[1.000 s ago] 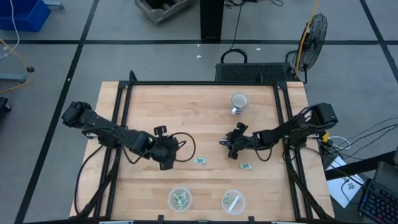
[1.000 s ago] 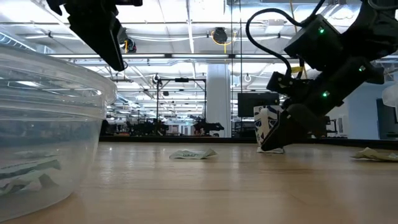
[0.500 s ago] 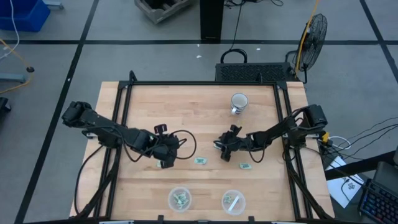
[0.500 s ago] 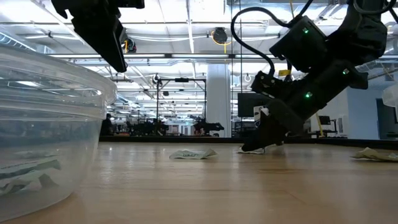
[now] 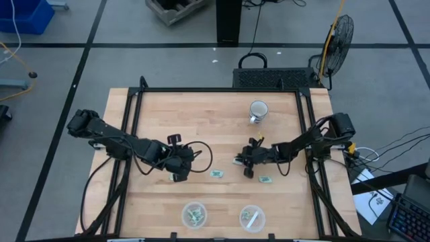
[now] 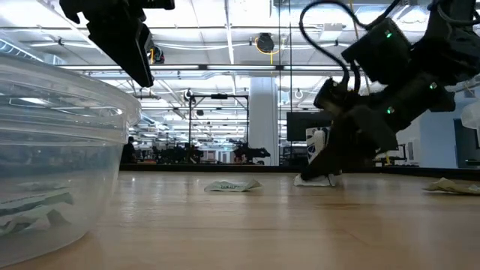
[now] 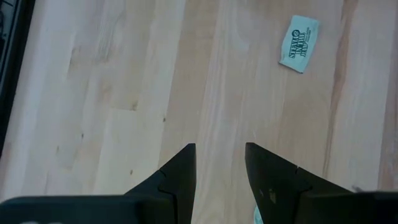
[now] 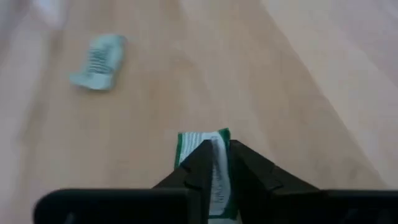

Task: Pick and place Stevia / Truvia into bins
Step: Put the green truvia packet into the right transparent container

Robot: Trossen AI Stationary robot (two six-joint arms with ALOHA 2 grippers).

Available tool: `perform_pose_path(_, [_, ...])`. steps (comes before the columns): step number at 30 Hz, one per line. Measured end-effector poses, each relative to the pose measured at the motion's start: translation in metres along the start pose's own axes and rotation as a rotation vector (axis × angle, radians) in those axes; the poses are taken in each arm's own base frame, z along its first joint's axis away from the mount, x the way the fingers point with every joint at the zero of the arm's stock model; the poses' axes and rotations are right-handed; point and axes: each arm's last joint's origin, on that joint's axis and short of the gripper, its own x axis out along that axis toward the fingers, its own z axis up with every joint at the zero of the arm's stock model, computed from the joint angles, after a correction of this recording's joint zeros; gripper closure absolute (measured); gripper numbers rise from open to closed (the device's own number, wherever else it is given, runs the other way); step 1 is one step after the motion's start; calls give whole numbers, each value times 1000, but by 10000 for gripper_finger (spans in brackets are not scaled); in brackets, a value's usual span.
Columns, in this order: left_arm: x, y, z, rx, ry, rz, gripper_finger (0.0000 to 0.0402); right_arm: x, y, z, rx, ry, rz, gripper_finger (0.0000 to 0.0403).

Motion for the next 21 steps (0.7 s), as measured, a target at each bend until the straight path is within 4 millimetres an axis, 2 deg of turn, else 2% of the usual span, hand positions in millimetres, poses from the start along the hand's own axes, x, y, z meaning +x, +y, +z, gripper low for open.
perform_pose_path(5, [0, 0, 0, 1, -2, -1, 256, -24, 13, 25, -1, -112, 105, 389])
perform_pose_path(11, [0, 0, 0, 1, -1, -1, 256, -73, 41, 47, -82, -276, 196, 401])
perform_pose_path(14, [0, 0, 0, -5, -1, -1, 256, -97, 57, 43, -98, -265, 269, 402])
perform_pose_path(17, [0, 0, 0, -5, -2, -2, 256, -118, 73, 33, -43, -202, 370, 402])
perform_pose_path(21, [0, 0, 1, 8, -13, -4, 256, -131, 95, 12, 43, -105, 456, 402])
